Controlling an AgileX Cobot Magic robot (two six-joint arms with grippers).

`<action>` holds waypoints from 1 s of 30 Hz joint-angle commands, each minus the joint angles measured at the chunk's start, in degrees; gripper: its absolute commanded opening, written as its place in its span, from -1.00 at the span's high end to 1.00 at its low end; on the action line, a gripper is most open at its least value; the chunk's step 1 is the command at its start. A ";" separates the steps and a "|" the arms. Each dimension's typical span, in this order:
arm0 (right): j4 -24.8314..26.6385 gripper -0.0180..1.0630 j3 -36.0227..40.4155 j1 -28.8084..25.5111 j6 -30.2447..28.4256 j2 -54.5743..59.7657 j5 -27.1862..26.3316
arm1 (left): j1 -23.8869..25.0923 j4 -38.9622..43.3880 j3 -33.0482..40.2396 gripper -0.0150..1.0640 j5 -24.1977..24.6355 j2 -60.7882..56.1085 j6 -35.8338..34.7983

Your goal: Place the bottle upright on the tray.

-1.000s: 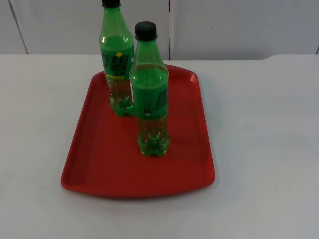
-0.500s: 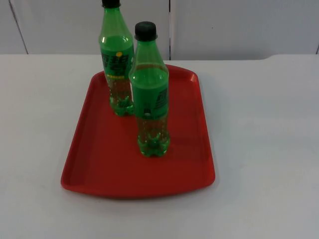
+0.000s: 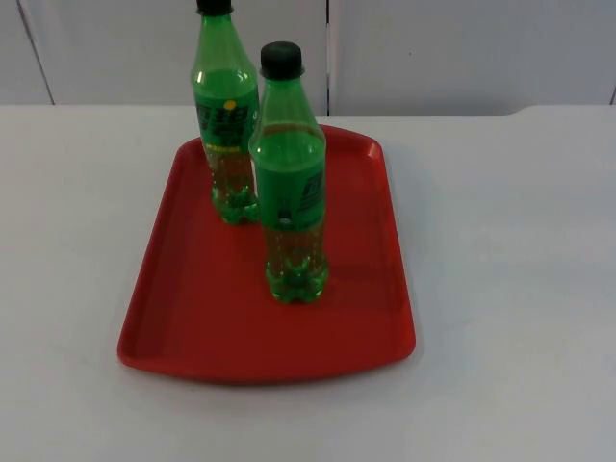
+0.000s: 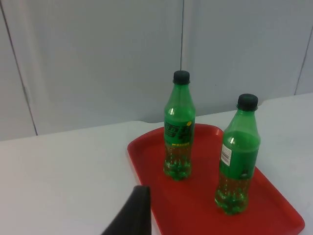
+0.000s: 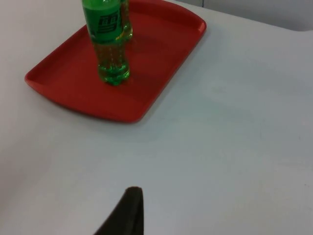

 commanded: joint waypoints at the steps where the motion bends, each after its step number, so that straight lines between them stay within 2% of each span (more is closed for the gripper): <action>1: 0.18 -0.98 0.15 -0.38 0.17 -0.24 -0.26 | 0.12 0.25 -0.36 -0.88 -0.28 -0.20 -0.34; 6: 0.18 -0.98 0.15 -0.38 0.17 -0.24 -0.26 | 1.98 0.35 -0.36 -0.88 -0.28 -0.20 -0.34; 17: 0.18 -0.98 0.15 -0.38 0.17 -0.24 -0.26 | 10.81 0.35 -0.36 -0.88 -0.28 -0.20 -0.34; 30: 0.18 -0.98 0.15 -1.09 0.17 -0.24 -0.26 | 11.30 0.35 -0.36 -0.88 -0.28 -0.20 -0.34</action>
